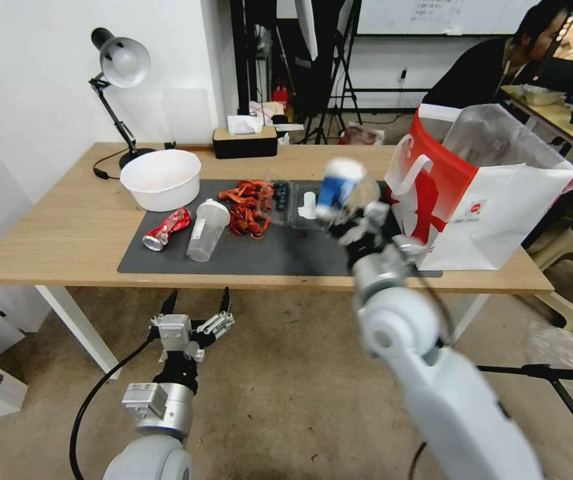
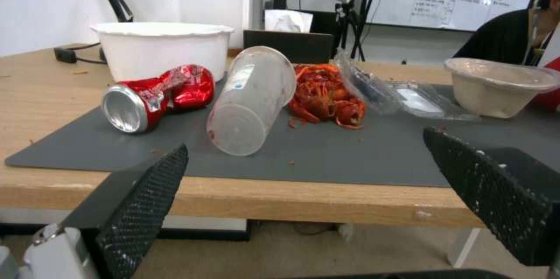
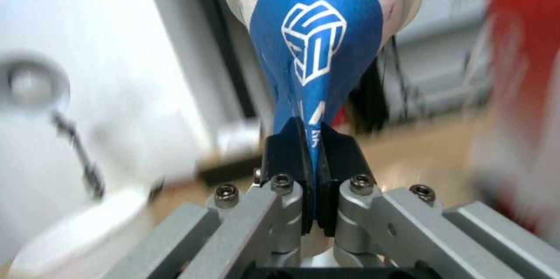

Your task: Pick up the trash from the table and place it into the takeout bag.

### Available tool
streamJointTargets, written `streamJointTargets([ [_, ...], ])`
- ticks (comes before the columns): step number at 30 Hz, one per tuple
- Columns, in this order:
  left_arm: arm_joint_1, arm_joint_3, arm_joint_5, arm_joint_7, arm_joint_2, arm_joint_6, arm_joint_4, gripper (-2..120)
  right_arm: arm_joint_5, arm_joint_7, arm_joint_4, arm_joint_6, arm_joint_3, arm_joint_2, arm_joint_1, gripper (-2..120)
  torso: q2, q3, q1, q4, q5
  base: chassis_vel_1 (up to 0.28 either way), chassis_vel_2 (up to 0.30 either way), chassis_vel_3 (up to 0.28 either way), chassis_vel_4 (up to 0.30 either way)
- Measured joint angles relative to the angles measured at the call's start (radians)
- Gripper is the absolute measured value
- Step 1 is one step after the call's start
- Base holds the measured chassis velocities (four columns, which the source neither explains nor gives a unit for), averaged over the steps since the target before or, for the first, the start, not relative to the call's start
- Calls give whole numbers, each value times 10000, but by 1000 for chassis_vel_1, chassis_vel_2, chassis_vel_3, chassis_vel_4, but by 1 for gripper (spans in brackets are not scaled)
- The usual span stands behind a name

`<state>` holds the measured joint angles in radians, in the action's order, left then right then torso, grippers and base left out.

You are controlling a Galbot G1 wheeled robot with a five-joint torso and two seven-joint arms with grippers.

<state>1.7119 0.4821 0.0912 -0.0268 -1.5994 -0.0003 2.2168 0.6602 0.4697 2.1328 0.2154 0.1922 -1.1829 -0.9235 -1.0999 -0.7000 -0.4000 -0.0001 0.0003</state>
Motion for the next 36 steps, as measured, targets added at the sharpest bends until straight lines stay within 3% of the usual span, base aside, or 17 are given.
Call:
streamJointTargets([
  [6,20,-64,-72,1,-27,-9,6,100,-177,-21,93,-57,1176,717,637,0,0,0,-1,1,-3,0,0,0,0],
  [12,47,-119,-120,-3,-32,-39,40,100,-317,600,-678,550,2590,1306,1383,0,0,-1,0,0,0,0,0,0,0],
  [19,81,-139,-138,-7,-35,-67,69,100,-238,1382,-1246,1565,2995,1523,1691,0,0,-1,0,0,-2,0,0,0,0],
  [21,80,-145,-146,-9,-43,-69,69,100,-177,1581,-1344,1855,3003,1540,1697,4,0,-1,0,0,0,0,0,0,0],
  [23,71,-173,-169,-15,-64,-70,66,100,435,2232,-1389,2559,2972,1423,1810,24,0,-1,0,1,-2,0,0,0,0],
  [24,71,-173,-169,-15,-64,-70,66,100,435,2232,-1389,2559,2972,1423,1810,24,0,-1,0,1,-2,0,0,0,0],
  [26,77,-171,-174,-16,-65,-84,50,100,778,2533,-1393,2749,2910,1358,1947,39,0,-1,0,1,-4,0,0,0,0],
  [29,81,-161,-174,-16,-64,-99,40,100,886,2592,-1402,2746,2885,1328,2014,49,0,0,0,1,-4,0,0,0,0],
  [31,82,-160,-174,-16,-64,-102,38,100,987,2595,-1388,2681,2874,1319,2039,54,0,-1,-1,0,-3,0,0,0,0],
  [36,63,-158,-171,-17,-63,-107,25,100,2280,1865,-916,1224,2846,1320,1999,76,0,0,0,3,-5,0,0,0,0],
])
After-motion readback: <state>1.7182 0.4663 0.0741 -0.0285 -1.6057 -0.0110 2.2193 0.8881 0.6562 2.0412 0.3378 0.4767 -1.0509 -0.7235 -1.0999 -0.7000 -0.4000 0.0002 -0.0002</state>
